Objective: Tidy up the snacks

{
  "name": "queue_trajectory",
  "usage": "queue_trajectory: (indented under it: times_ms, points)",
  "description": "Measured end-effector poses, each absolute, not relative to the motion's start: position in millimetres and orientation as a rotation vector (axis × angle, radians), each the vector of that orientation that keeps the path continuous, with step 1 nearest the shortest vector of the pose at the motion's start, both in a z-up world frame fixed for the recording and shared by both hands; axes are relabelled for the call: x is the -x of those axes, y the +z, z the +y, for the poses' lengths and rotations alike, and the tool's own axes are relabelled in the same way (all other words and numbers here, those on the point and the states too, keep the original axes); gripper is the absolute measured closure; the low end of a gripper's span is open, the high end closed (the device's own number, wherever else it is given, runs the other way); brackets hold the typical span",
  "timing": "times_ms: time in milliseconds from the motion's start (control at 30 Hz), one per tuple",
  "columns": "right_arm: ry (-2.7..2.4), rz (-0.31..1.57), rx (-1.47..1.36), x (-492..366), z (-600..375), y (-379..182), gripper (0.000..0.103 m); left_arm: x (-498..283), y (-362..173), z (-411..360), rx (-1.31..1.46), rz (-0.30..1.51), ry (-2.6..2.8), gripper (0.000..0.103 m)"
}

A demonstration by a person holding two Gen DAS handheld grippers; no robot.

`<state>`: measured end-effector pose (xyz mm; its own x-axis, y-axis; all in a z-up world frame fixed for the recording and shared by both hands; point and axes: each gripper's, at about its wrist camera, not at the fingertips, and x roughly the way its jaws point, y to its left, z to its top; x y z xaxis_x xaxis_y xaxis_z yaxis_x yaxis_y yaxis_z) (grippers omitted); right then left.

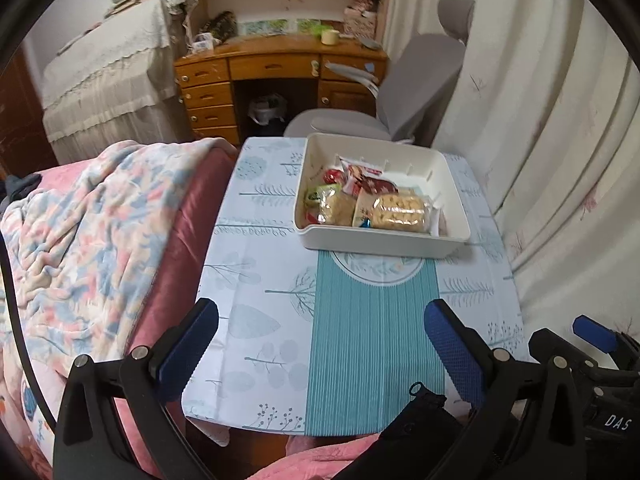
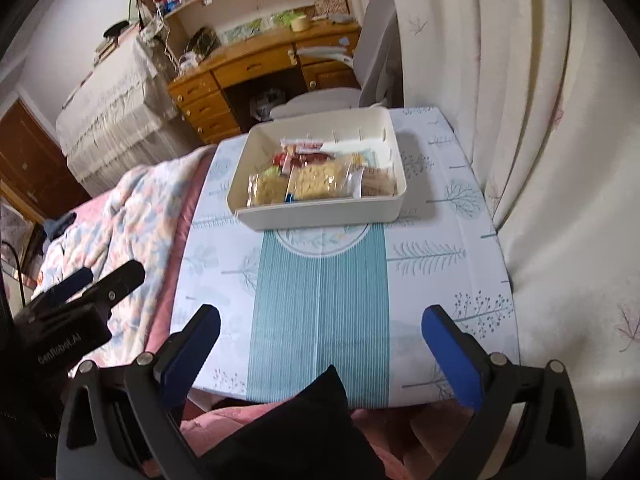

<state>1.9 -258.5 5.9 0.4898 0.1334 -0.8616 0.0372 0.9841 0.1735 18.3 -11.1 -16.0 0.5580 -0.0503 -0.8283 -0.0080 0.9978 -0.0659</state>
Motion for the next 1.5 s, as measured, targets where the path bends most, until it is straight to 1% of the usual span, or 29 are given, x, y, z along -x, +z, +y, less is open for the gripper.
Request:
queue_trajectory:
  times_ms: [300,600,1500]
  points:
    - [0.098,1.040,-0.108,2,-246,0,0.001,-14,-17,-19,0.069,0.950,0.019,0.001]
    - [0.108,1.054,-0.110,1,-252,-2,0.001,-14,-15,-30,0.056,0.919,0.027,0.001]
    - [0.132,1.091,-0.134,-2,-259,-13,0.001,-11,-20,-36,0.051,0.943,0.041,0.001]
